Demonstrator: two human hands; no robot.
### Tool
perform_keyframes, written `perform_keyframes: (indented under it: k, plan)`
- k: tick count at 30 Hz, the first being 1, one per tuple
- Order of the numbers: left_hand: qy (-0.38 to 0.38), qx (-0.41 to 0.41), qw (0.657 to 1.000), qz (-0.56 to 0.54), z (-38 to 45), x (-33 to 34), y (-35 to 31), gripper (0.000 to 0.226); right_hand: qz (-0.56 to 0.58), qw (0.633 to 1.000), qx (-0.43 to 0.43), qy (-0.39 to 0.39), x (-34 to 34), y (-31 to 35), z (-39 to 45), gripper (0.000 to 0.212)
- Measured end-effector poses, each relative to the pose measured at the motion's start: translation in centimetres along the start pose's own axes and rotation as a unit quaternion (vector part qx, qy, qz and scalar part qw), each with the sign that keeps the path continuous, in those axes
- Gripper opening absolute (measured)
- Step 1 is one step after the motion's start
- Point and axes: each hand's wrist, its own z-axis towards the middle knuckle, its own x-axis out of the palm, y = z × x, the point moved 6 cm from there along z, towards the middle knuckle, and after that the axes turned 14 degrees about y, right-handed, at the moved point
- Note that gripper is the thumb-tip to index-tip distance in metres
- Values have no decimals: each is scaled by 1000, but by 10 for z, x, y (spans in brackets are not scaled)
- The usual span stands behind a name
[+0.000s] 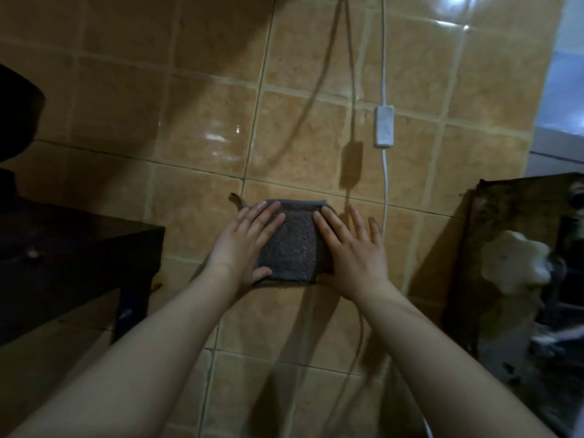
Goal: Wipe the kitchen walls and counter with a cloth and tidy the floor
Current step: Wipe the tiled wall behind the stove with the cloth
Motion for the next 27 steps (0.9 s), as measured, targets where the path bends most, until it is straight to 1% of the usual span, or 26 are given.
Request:
perform_keyframes:
  k: [6,10,14,15,16,18,20,21,23,27]
  plan:
    - [-33,38,999,14,14,-37,-46,102,-1,997,65,29,13,-51,-22,111]
    - [-46,49,997,32,16,-46,-72,102,23,995,86,44,26,-72,-35,110]
    - [-61,52,996,29,16,-47,-84,103,17,998,55,36,26,-76,-44,109]
    - [-62,53,996,28,16,-47,-85,103,31,998,45,31,26,-76,-44,108]
    - [-63,53,996,27,16,-46,-86,103,45,998,32,10,25,-75,-44,109]
    - [-65,59,996,20,15,-46,-90,103,66,997,33,-27,31,-81,-42,117]
    - [-64,70,995,11,14,-45,-95,102,74,996,41,-18,44,-85,-42,125]
    - [-64,76,995,6,13,-44,-98,102,60,997,54,5,51,-88,-45,124]
    - [-66,85,994,-5,10,-41,-105,101,42,996,72,19,59,-89,-56,115]
    - [-69,94,993,-10,4,-36,-114,99,29,996,79,11,63,-85,-67,109]
